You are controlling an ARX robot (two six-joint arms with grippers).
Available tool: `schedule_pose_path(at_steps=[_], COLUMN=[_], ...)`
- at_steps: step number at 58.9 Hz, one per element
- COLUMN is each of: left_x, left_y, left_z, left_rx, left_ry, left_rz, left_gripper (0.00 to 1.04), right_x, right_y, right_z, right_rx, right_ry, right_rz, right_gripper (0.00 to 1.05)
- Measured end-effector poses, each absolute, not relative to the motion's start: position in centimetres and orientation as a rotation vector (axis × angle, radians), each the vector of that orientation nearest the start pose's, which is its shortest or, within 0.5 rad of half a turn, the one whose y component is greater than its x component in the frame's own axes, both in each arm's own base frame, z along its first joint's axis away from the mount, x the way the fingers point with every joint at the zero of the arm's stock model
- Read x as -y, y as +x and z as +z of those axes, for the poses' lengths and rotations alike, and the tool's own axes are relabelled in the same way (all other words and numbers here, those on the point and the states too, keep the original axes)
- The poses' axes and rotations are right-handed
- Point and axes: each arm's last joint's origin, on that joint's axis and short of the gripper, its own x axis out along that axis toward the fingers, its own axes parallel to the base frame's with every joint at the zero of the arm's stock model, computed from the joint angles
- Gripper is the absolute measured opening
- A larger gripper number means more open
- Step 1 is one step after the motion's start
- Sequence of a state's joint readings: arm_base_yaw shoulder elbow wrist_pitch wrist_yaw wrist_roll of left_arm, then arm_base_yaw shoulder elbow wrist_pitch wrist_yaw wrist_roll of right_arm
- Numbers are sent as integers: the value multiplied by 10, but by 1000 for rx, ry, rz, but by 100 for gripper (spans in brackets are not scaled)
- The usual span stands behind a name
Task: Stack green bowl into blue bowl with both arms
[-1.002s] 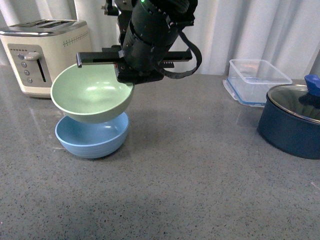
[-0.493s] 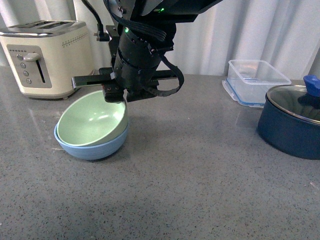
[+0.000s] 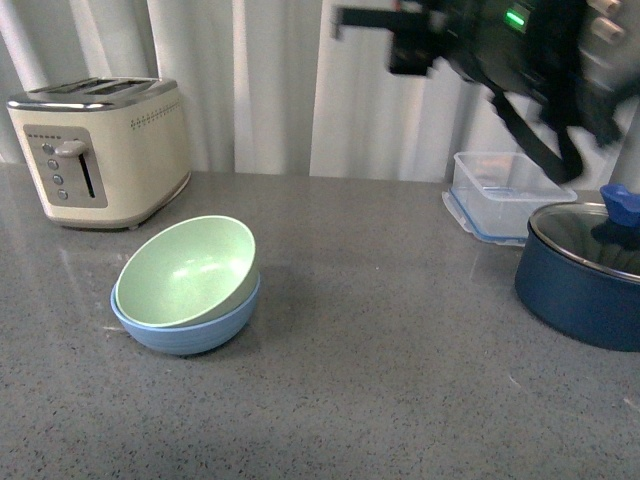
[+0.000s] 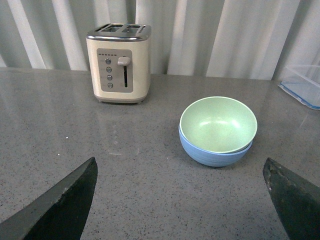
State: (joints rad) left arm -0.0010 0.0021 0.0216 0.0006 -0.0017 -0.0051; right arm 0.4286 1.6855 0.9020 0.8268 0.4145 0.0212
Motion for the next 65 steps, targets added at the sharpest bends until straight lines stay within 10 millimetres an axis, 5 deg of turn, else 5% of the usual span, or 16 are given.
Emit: schedule_pose_path(at_steps=[7, 25, 65], left_x=[0, 0, 0], left_y=[96, 96, 96], left_z=[171, 171, 171], left_rx=[20, 20, 20], left_ry=[-5, -5, -5], left_rz=[-1, 0, -1], left_gripper=[98, 98, 98], right_x=[-98, -49, -3], right_y=[297, 233, 157], right_z=[214, 190, 161], right_rx=[1, -14, -20], right_ry=[8, -1, 3], right_rz=[-4, 9, 14], right_gripper=[0, 1, 1])
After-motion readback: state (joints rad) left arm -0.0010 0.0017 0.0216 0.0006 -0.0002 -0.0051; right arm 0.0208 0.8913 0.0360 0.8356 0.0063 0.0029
